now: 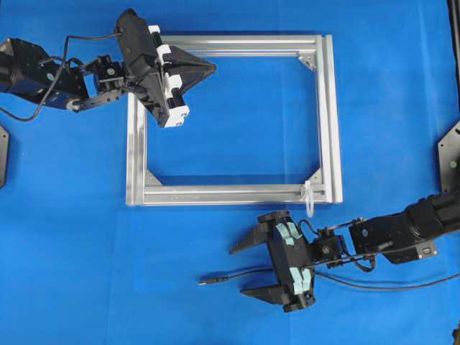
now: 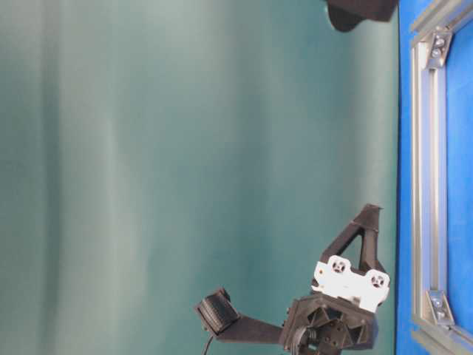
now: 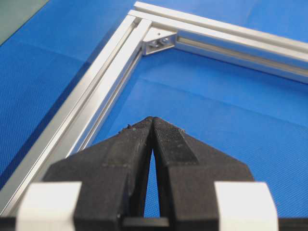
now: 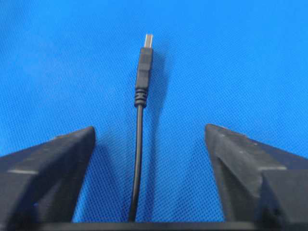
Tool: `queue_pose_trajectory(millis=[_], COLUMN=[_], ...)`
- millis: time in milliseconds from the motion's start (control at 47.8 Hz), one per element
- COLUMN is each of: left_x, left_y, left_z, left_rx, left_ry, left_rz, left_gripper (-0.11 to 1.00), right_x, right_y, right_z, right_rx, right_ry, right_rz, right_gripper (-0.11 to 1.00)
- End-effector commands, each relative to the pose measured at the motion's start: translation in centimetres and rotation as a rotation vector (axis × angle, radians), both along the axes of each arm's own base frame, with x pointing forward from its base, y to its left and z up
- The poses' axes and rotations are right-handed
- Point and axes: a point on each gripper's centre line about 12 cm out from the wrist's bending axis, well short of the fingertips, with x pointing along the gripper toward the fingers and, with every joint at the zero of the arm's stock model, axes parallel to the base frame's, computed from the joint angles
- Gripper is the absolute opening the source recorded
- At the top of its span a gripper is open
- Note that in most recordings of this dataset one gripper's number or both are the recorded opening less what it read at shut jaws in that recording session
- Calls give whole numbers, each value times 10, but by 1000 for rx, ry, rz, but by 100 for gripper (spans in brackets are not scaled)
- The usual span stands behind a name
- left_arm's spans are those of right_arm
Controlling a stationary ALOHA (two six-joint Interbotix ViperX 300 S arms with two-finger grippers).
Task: Insert the wire through the string loop located on the right side.
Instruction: 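Close the right gripper on the cable just behind the USB plug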
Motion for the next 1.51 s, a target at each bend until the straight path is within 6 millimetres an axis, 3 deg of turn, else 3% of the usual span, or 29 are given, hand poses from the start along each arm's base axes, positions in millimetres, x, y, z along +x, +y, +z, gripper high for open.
queue_pose_trajectory(millis=[0,146,272,627,816,1150,1485], left_x=[2,2,2,2,3,2,1], left_y=[-2,-2,-1,-2,-1,-1,-2], left_z=[14,14,14,14,15,14,14], left_rx=[13,13,15,15,15,14,13], left_ry=[-39,-39,-40,-39,-40,-41,-39], left_rz=[-7,-7,-7,-7,-7,-7,-7], left_gripper=[0,0,0,0,0,0,0], right_x=[3,0,-1,1,-1,-4,-4], right_y=[2,1,1,2,2,2,2], right_z=[12,11,10,13,33,94,99], right_rx=[18,14,10,14,24,16,6], right_ry=[-42,-38,-35,-42,-57,-101,-94], right_rz=[-5,-3,-1,3,8,45,55], right_gripper=[58,15,-3,-4,-4,-4,-4])
